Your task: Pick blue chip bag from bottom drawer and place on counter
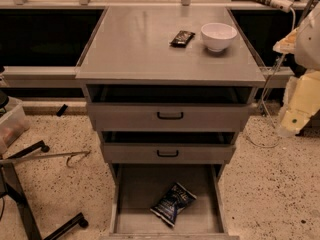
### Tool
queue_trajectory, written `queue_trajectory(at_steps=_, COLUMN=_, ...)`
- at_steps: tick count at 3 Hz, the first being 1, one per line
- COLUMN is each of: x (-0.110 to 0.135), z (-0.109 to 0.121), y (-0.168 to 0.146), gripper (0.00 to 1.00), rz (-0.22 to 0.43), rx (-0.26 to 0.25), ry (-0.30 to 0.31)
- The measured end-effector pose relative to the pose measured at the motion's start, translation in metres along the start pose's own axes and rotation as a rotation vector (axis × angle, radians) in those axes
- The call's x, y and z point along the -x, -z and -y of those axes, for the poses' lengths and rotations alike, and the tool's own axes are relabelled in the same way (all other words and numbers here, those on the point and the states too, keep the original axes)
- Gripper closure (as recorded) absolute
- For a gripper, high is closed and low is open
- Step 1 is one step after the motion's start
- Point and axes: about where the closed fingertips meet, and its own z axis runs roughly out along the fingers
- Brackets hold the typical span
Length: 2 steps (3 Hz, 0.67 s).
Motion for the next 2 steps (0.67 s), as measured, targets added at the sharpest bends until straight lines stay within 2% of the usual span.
queue_trajectory(at_steps=1, x=0.000, z=0.000, y=0.000, gripper=0.00, rz=0.000, rx=0.000, ry=0.000)
queue_trajectory(at_steps=2, x=-0.003, z=-0.003, y=-0.024, gripper=0.00, rz=0.048, rx=-0.005, ry=-0.011)
